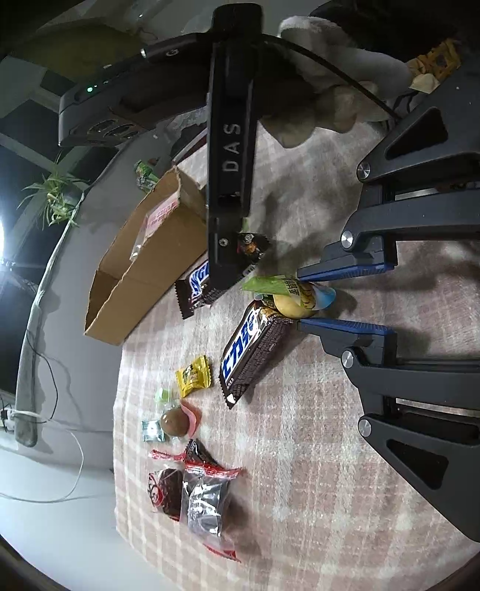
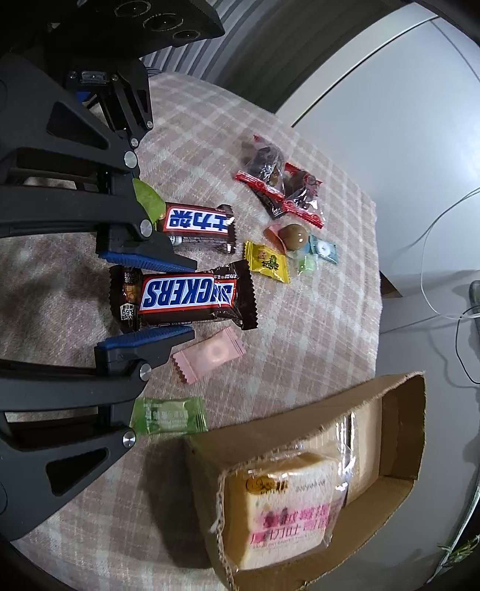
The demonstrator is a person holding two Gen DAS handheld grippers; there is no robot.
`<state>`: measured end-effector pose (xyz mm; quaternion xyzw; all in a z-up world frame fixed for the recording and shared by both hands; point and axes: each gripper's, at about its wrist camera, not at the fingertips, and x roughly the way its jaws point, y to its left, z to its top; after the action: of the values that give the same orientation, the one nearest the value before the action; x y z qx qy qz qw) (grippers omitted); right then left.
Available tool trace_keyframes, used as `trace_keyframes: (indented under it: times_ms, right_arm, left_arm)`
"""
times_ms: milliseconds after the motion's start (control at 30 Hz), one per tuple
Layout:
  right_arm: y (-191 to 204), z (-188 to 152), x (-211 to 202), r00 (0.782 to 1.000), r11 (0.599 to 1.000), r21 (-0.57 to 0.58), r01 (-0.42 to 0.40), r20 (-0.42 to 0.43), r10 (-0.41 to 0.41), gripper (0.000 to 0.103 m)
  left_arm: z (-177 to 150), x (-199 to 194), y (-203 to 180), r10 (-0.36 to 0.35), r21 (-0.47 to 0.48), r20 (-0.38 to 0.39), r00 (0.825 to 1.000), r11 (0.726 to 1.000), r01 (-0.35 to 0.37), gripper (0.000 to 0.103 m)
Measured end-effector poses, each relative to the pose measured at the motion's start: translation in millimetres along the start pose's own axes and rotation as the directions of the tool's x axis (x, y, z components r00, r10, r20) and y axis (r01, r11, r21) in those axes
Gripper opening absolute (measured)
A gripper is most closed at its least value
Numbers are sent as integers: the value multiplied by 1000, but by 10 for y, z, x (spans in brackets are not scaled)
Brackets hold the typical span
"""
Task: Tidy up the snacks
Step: 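Grasp the green-wrapped candy with the left tool while the right tool holds the Snickers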
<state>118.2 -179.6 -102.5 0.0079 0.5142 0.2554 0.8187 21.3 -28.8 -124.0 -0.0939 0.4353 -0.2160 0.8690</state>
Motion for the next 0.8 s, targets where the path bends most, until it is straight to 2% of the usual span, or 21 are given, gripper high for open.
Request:
trace_keyframes:
  times_ms: [100, 367, 567, 700, 800]
  right_arm:
    - [-14, -31, -25, 1000, 1000, 8, -8, 1, 8, 30]
    - [7, -166, -31, 1000, 1000, 9, -16, -11, 16, 30]
    - [94, -255, -97, 999, 999, 11, -43, -9, 43, 30]
    - [231, -378, -71, 997, 998, -9, -65, -37, 65, 30]
    - [320, -461, 2, 995, 997, -22, -77, -62, 76, 30]
  left_arm:
    - [-60, 31, 44, 16, 2, -16, 1000, 1000, -16, 18]
    - [-166, -76, 32, 46, 51, 2, 999, 998, -46, 19]
    - [-188, -118, 73, 67, 50, 3, 998, 997, -67, 21]
    - [-212, -205, 48, 131, 59, 38, 991, 989, -133, 26]
    - [-211, -246, -5, 144, 97, 67, 987, 984, -150, 26]
